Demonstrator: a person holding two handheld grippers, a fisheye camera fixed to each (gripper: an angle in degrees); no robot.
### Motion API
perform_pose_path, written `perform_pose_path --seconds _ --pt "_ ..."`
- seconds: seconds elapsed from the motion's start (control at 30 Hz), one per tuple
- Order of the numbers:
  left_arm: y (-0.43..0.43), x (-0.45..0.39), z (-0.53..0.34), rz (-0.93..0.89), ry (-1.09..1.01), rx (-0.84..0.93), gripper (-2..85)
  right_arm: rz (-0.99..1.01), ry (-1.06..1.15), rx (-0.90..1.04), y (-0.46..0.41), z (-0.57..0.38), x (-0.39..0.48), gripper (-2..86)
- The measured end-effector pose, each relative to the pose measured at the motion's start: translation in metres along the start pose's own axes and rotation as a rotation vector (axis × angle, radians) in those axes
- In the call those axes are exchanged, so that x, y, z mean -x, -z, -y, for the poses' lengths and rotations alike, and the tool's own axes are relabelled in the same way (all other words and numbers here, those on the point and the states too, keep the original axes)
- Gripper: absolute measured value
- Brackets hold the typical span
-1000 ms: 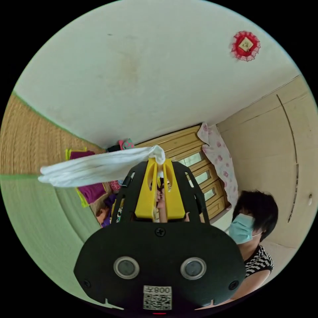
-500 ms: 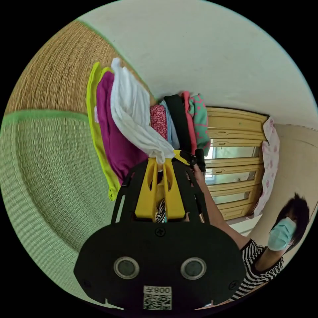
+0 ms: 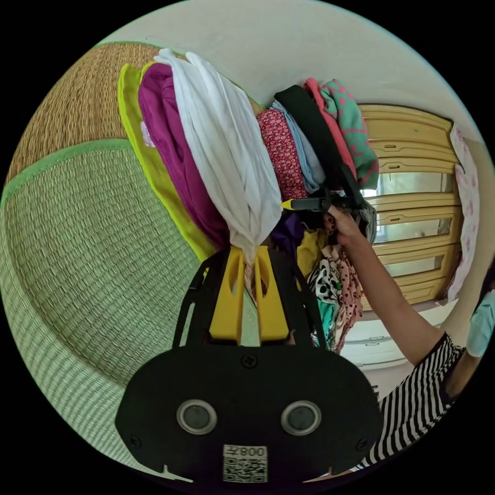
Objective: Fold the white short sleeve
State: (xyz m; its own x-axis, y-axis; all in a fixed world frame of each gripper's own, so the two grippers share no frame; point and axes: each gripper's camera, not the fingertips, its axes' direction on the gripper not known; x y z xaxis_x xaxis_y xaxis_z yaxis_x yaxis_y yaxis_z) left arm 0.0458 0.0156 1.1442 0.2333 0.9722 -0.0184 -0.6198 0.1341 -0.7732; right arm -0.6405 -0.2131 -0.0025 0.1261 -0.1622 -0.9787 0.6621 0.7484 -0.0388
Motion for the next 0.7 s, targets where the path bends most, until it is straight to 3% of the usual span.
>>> perform_pose_path --seconds 0.13,0.37,0.53,0.7 --pt "-0.006 -0.001 -0.002 -0.006 -0.042 0.007 2.9 -0.194 -0.034 0.031 0.006 0.002 0.017 0.2" --pt "-0.005 -0.022 -0.011 0.048 -0.172 -0.059 0.5 -0.175 0.198 -0.161 0.056 -0.029 0.117 0.0" --pt "-0.055 -0.005 -0.001 0.103 -0.091 0.052 0.2 -0.429 0.212 0.095 -0.002 -0.004 0.152 0.0" --pt "-0.072 -0.012 -0.028 0.114 -0.131 0.045 0.1 -0.356 0.12 0.107 0.007 -0.018 0.154 0.1"
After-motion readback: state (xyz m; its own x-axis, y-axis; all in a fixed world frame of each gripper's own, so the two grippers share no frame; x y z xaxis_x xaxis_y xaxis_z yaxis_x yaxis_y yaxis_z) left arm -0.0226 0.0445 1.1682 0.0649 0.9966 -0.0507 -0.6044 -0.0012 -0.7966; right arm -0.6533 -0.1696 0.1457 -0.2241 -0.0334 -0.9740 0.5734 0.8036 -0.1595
